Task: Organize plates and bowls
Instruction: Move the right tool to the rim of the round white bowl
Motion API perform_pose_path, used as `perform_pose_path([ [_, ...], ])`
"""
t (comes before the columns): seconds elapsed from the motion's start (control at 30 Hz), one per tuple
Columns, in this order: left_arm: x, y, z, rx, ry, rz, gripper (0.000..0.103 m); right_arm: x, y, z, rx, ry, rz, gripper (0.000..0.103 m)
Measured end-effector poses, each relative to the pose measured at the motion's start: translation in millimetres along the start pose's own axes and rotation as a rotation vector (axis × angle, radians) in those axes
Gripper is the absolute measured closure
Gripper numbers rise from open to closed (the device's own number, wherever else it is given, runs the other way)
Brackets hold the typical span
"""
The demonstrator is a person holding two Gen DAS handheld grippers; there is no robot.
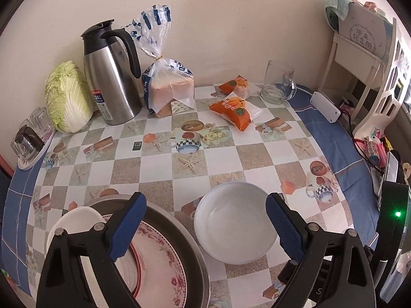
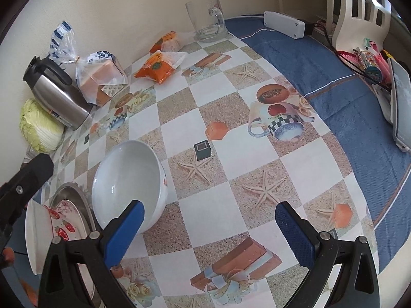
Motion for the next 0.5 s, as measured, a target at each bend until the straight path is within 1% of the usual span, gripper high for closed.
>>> perform_pose_path([
  [0.07,6.2,0.6,2.7,0.010,0.005,-0.009,0.016,5.7,-0.2,-0.9,-0.003,-0.001,-0.008,0.000],
  [0.1,9.3,0.6,4.2,0.014,0.004,-0.015,0.020,8.2,-0.2,-1.5,-0.006,-0.003,-0.010,0.000],
  [0.2,18.8,-0.7,7.8,0.023,0.005,-0.033,0.021,13.6,0.4,-4.0,-0.011,-0.004,-0.010,0.001],
  [0.27,24.4,-2.0,10.3,0.030,0.003,-0.044,0.024,16.0,1.1,-6.6,-0.019,-0.002,-0.007,0.003],
  [0.33,29.9,-3.6,12.0,0.037,0.007,-0.056,0.040,19.2,1.3,-9.3,-0.032,-0.005,-0.007,0.012],
  [0.4,35.7,-5.6,12.2,0.036,0.006,-0.069,0.041,23.1,0.5,-10.9,-0.036,-0.009,-0.011,0.017],
  [0.47,40.9,-7.4,11.9,0.030,0.002,-0.081,0.041,26.3,0.1,-12.3,-0.031,0.001,-0.013,0.020],
  [0.5,43.4,-8.3,11.7,0.026,0.000,-0.087,0.043,27.3,0.1,-13.2,-0.030,0.005,-0.013,0.024],
])
Point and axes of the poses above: each gripper's, at about its wrist camera, not at the fingertips, and x roughly the way its jaws point, z to its right, y to its top, the point moved 9 cm from there along x, roughly the way its jaws point, and after that the axes turned 2 degrees about y, right-handed, at the moved point
